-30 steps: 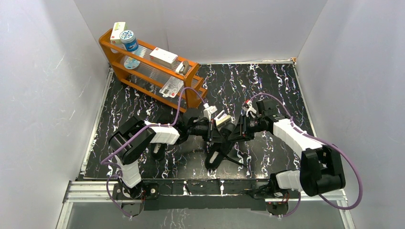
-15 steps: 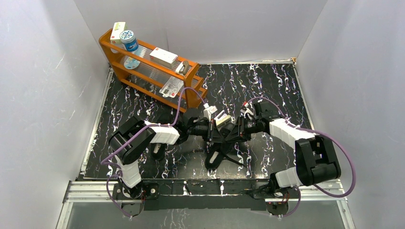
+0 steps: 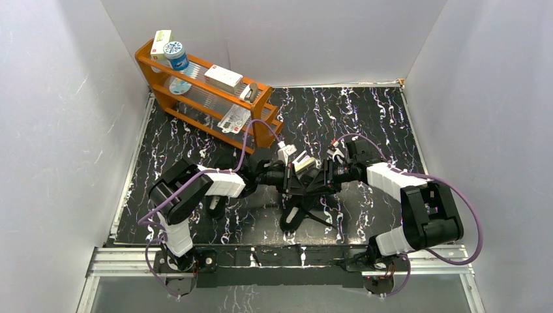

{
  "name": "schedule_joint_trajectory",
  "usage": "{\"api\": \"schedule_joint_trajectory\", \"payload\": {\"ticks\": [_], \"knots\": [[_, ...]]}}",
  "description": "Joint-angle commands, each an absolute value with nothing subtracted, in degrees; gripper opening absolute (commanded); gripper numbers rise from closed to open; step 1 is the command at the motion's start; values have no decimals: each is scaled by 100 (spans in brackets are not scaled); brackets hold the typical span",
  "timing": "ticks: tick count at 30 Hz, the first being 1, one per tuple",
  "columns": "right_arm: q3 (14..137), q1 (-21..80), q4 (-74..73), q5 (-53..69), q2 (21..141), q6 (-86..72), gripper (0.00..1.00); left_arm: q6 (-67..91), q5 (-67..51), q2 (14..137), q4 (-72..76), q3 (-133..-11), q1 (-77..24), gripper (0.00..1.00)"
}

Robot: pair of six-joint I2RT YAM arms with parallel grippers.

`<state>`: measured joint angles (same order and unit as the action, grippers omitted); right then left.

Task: Tie the shoes
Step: Tie the shoelace on the shoe.

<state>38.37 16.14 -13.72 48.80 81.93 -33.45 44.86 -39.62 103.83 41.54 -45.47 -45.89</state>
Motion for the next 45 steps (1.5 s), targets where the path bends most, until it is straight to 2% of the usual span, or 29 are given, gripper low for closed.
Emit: {"api": "schedule_joint_trajectory", "payload": {"ticks": [1, 4, 6, 10, 14, 18, 25, 29, 31, 34, 38, 43, 45], "knots": [[3723, 1666, -899, 5129, 8246, -3527, 33, 4558, -4240, 10418, 4473, -4718, -4621, 0], [3629, 1687, -679, 5232, 8302, -3646, 20, 4567, -4253, 10432, 4483, -4729, -4631, 0], [3608, 1687, -702, 5218, 8323, -3605, 1, 4570, -4253, 10420, 4482, -4720, -4627, 0], [3628, 1676, -929, 4939, 8118, -3397, 0, 4471, -4100, 10218, 4244, -4653, -4617, 1], [3584, 1678, -992, 4766, 7791, -3363, 0, 3951, -3837, 9844, 3387, -4695, -4616, 23], [3605, 1675, -1149, 4791, 7821, -3218, 0, 3607, -3555, 9336, 2778, -4611, -4547, 36], [3637, 1676, -1144, 4863, 7845, -3146, 0, 3045, -3151, 8521, 1638, -4438, -4376, 45], [3617, 1677, -1106, 4908, 7815, -3178, 0, 3106, -3454, 8679, 1659, -4290, -4349, 46], [3612, 1674, -1105, 4897, 7798, -3182, 0, 3162, -3628, 8890, 1750, -4308, -4349, 50], [3611, 1672, -1102, 4891, 7803, -3184, 0, 3220, -3725, 9011, 1904, -4307, -4344, 48], [3667, 1671, -1105, 4874, 7820, -3207, 0, 3142, -3909, 9121, 1774, -4273, -4346, 37], [3840, 1677, -1246, 4817, 7837, -3187, 0, 2938, -3881, 8964, 1353, -4192, -4342, 2], [3961, 1672, -1546, 4597, 7813, -3153, 0, 2809, -3750, 8835, 1037, -4192, -4348, 0]]}}
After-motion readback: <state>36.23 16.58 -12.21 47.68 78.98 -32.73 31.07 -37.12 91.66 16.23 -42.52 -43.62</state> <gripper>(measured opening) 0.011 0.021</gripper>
